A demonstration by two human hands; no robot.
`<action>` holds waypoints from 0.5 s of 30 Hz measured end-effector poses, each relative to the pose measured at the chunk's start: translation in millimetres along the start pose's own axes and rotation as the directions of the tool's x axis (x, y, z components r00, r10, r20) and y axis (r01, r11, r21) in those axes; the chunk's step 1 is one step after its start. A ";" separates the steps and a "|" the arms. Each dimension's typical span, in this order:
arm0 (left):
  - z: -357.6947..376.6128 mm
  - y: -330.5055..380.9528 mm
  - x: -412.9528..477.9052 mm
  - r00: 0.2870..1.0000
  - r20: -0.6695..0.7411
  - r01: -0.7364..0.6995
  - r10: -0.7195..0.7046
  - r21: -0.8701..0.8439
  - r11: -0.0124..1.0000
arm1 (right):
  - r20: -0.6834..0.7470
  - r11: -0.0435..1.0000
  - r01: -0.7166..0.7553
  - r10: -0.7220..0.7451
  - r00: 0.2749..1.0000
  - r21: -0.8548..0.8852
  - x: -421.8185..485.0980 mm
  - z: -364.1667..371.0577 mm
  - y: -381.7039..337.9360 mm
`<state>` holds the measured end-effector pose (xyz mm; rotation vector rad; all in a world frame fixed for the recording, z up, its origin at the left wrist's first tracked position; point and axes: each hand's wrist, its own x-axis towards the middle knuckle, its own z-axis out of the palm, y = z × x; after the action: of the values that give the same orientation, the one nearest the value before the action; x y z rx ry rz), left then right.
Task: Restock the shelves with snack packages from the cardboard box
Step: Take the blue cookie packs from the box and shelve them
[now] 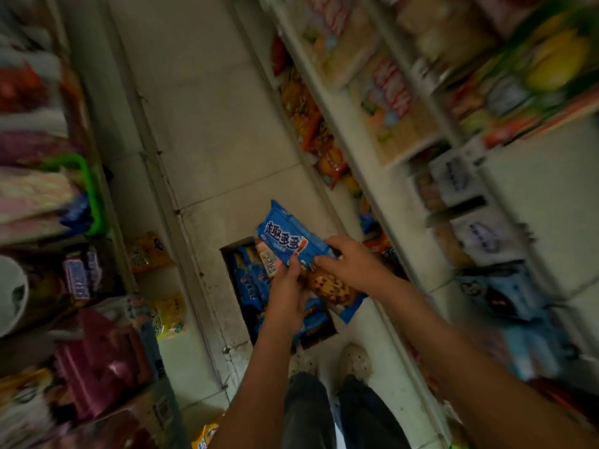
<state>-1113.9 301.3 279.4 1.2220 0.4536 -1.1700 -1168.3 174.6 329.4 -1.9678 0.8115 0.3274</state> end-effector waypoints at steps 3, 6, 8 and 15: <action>39.9 38.8 -45.4 0.989 0.129 -0.082 0.072 0.073 0.994 | -0.065 0.994 -0.027 0.034 0.997 0.107 -43.7 -57.4 -35.8; 77.8 65.9 -82.6 0.981 0.171 -0.107 0.091 0.089 0.990 | -0.104 0.983 -0.070 0.089 0.991 0.168 -88.2 -100.9 -55.5; 98.1 73.6 -99.6 0.968 0.211 -0.153 0.136 0.066 0.986 | -0.128 0.978 -0.080 0.106 0.986 0.193 -112.3 -121.6 -62.7; 185.8 71.5 -154.0 0.918 0.358 -0.203 0.172 0.052 0.978 | -0.242 0.926 -0.084 0.183 0.953 0.369 -189.2 -184.6 -64.3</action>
<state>-1167.2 197.0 502.2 1.0735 0.0137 -1.2198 -1284.9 115.6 568.0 -1.6367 1.1042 -0.0181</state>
